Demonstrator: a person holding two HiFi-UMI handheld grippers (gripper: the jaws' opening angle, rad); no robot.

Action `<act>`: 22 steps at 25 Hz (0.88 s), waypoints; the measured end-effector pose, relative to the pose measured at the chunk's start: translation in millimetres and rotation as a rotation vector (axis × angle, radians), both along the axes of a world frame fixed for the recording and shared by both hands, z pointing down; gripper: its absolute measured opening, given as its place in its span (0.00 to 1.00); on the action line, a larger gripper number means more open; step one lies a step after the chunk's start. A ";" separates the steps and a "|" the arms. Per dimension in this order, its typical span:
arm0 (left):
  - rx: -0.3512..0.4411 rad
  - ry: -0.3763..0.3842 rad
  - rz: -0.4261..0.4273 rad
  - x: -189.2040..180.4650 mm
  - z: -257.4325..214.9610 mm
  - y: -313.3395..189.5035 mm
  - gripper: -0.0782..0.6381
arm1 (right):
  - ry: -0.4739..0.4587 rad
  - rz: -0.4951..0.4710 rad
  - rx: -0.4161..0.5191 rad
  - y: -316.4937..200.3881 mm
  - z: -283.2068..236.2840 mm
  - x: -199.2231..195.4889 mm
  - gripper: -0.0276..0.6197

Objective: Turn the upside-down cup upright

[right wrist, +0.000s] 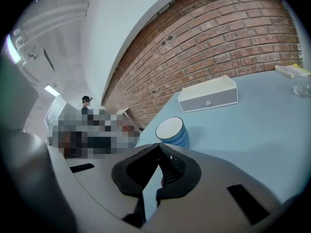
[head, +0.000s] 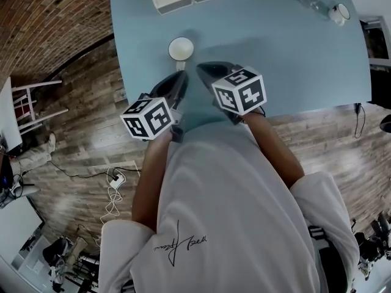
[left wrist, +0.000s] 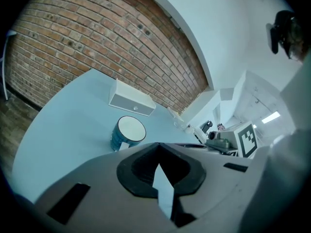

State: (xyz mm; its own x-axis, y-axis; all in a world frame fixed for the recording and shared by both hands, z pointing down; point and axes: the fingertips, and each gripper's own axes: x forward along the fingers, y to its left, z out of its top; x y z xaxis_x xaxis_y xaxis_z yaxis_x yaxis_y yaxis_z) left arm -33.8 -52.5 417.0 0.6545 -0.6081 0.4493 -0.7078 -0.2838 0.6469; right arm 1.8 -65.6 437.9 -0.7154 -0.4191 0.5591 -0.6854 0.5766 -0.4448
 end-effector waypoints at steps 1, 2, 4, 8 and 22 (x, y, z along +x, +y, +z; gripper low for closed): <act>0.006 0.017 -0.003 0.8 -4.2 2.3 0.12 | 0.002 0.003 0.008 1.5 -4.2 0.7 0.08; 0.011 0.037 -0.008 1.5 -9.0 4.5 0.12 | 0.003 0.003 0.018 3.2 -9.2 1.1 0.08; 0.025 0.067 -0.017 2.5 -18.4 7.7 0.12 | -0.002 -0.004 0.036 6.4 -19.5 0.7 0.08; 0.060 0.092 -0.008 5.3 -32.6 11.6 0.12 | -0.018 -0.031 0.053 10.3 -32.6 1.8 0.07; 0.133 0.072 -0.023 -1.5 -73.9 29.0 0.12 | -0.056 -0.050 0.140 22.3 -90.0 24.5 0.07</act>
State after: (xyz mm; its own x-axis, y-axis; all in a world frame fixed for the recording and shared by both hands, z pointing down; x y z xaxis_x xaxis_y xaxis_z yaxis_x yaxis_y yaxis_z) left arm -35.4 -23.5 343.1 0.6672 -0.6744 0.3163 -0.6684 -0.3545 0.6539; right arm 26.3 -43.3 348.0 -0.7658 -0.4527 0.4568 -0.6305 0.6685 -0.3944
